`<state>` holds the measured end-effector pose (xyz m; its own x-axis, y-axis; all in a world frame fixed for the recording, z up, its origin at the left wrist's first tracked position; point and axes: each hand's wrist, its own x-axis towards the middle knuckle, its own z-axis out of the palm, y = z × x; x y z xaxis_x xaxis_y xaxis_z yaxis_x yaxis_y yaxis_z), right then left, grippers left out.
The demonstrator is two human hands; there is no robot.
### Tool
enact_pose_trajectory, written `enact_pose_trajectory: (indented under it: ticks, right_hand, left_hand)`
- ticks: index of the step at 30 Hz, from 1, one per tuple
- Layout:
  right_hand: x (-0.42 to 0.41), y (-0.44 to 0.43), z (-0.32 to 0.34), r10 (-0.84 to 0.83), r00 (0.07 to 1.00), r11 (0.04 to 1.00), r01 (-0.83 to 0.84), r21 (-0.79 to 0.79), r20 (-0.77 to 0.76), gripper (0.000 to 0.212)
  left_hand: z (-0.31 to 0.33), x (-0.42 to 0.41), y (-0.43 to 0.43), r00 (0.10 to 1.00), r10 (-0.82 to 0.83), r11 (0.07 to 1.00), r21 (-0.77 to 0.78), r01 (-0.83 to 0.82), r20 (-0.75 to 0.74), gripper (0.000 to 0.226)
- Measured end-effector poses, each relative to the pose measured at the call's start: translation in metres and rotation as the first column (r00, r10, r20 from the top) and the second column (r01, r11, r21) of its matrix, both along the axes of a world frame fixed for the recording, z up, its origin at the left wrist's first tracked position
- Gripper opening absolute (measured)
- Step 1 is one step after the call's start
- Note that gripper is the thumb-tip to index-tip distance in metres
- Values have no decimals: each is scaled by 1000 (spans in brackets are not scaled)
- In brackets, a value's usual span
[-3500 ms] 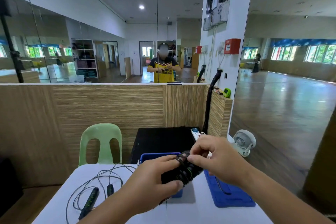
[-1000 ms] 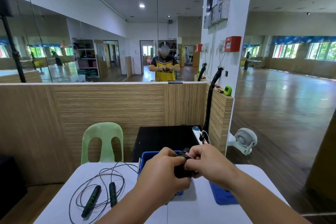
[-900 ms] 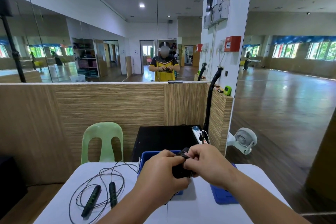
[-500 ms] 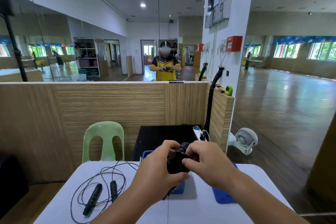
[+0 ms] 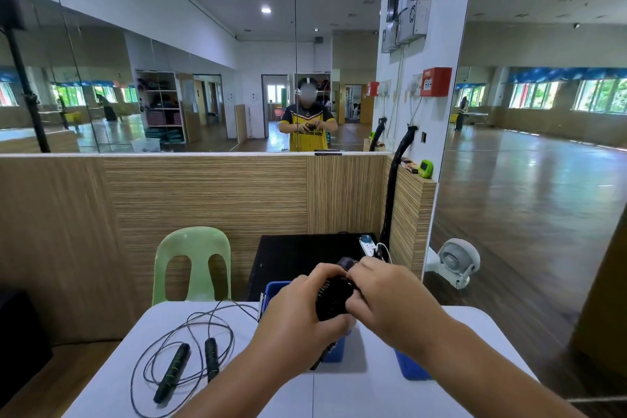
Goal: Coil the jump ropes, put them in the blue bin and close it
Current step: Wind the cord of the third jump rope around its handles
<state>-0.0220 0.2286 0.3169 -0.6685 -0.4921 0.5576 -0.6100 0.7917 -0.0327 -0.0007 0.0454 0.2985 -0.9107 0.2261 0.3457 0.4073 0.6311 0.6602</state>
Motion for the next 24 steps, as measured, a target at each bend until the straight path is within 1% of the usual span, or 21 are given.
enact_pose_trajectory:
  ticks: [5,7,9,11,13,15,17,20,22,24]
  right_hand:
    - [6,1,-7,-21,991,972,-12,-236,-136,16]
    - [8,2,-9,-21,984,959,-29,-281,-175,9]
    - [10,2,-9,-28,985,948,-27,-318,-168,9]
    - [12,-3,-10,-43,995,903,0,-429,-90,11]
    - [18,-8,-10,-30,999,810,40,-584,27,16]
    - [24,-14,-10,37,990,730,67,-680,137,26]
    - [31,-19,-7,126,965,668,88,-739,229,28]
    - [34,-22,-4,246,909,563,149,-813,337,29]
    - [33,-21,-3,310,877,505,174,-845,366,30]
    - [33,-19,-3,352,856,455,197,-869,378,20]
  left_hand:
    - [2,0,4,999,30,999,21,-29,-21,58]
    - [3,1,5,999,40,999,26,-40,-25,67]
    - [5,3,7,998,44,999,19,-44,-41,75]
    - [8,5,8,998,46,999,14,-46,-42,80]
    - [10,6,9,999,44,999,27,-44,1,86]
    - [8,6,10,997,53,995,80,-58,62,88]
    - [6,6,10,993,50,983,168,-69,110,81]
    - [5,6,11,985,8,945,321,-65,175,56]
    - [6,7,11,980,-11,929,364,-63,197,47]
    - [6,8,12,974,-35,910,410,-61,223,43]
